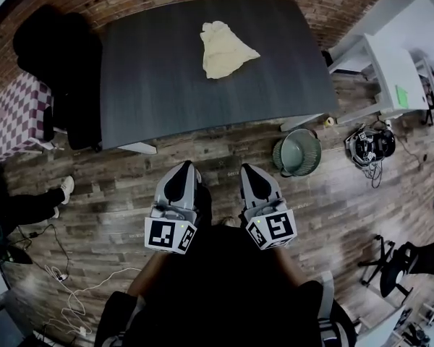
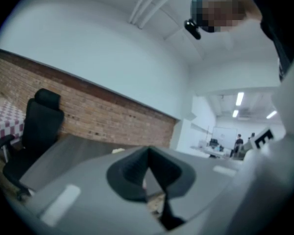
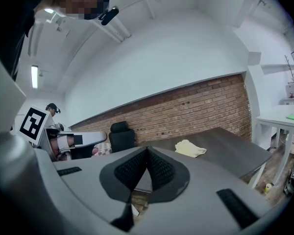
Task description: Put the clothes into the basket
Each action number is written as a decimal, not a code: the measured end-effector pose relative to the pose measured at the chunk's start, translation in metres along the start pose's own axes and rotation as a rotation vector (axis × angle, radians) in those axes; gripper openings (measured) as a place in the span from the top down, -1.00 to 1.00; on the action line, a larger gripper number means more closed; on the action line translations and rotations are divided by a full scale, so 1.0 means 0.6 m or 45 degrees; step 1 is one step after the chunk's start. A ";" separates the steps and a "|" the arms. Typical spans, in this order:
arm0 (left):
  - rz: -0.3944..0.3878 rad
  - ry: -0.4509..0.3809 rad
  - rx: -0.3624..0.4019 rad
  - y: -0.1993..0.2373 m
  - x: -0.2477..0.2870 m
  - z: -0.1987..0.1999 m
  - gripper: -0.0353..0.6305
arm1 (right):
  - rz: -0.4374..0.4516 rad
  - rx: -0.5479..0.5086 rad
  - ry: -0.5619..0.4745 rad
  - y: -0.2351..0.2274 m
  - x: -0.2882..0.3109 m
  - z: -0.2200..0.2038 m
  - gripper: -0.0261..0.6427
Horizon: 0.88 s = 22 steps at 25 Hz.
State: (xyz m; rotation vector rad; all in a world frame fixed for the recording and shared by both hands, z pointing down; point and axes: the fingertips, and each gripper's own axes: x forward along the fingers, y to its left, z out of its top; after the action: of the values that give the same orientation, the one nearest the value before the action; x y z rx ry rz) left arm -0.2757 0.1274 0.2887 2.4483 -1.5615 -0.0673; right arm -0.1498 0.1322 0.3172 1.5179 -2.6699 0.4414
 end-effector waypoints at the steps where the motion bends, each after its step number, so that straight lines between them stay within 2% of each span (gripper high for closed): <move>1: -0.010 0.006 -0.002 0.014 0.009 0.004 0.88 | -0.011 0.002 0.008 -0.001 0.018 0.000 0.91; 10: -0.092 0.002 -0.011 0.129 0.087 0.048 0.88 | -0.079 -0.021 0.024 0.000 0.162 0.035 0.91; 15: -0.129 -0.017 -0.012 0.172 0.117 0.069 0.88 | -0.106 -0.046 0.023 0.004 0.222 0.050 0.91; 22: -0.132 -0.008 -0.049 0.204 0.143 0.074 0.88 | -0.110 -0.051 0.018 0.008 0.274 0.066 0.91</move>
State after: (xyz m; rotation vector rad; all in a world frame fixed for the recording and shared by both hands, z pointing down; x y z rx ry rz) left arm -0.3546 -0.0067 0.2805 2.5000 -1.4218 -0.1220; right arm -0.2352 -0.0135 0.3066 1.6049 -2.5741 0.3907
